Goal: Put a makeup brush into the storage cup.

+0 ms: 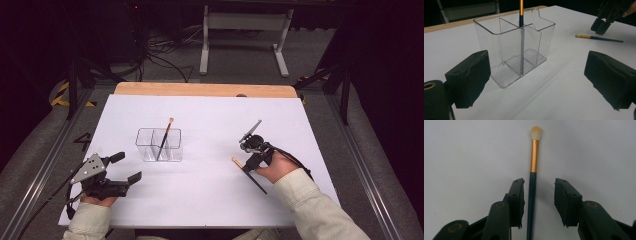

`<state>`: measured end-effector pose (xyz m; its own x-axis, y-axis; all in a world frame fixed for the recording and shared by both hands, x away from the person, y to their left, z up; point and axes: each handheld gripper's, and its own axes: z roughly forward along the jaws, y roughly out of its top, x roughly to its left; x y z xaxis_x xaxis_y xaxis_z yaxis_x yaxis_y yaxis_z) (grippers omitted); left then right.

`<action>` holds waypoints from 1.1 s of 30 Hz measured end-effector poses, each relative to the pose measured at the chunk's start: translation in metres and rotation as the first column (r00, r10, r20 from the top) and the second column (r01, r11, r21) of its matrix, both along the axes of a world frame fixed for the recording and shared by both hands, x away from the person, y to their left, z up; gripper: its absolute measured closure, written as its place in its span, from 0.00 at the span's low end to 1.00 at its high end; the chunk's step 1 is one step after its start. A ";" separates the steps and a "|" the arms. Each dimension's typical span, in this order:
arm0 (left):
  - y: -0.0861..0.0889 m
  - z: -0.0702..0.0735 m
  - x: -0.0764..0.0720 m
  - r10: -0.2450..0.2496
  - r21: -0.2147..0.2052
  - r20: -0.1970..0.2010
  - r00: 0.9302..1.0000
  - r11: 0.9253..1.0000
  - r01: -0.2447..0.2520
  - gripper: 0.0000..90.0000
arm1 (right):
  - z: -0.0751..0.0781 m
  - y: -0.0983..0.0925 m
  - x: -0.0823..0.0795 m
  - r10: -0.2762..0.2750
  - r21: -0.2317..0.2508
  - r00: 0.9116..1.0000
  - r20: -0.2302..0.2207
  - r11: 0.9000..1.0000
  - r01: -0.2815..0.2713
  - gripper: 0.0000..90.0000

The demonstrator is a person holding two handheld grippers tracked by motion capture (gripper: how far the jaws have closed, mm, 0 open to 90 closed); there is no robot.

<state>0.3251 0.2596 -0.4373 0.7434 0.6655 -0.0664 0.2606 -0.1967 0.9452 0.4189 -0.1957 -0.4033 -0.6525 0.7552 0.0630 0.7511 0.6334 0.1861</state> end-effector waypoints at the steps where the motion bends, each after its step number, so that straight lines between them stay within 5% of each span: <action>1: 0.000 0.000 0.000 0.000 0.000 -0.003 1.000 1.000 0.000 0.08 | -0.001 0.000 0.001 -0.001 -0.003 1.000 -0.002 1.000 0.001 0.67; 33: 0.000 -0.001 0.001 0.001 -0.005 -0.009 1.000 1.000 -0.001 0.08 | -0.014 0.013 0.000 0.041 -0.081 0.999 -0.031 0.996 -0.043 0.74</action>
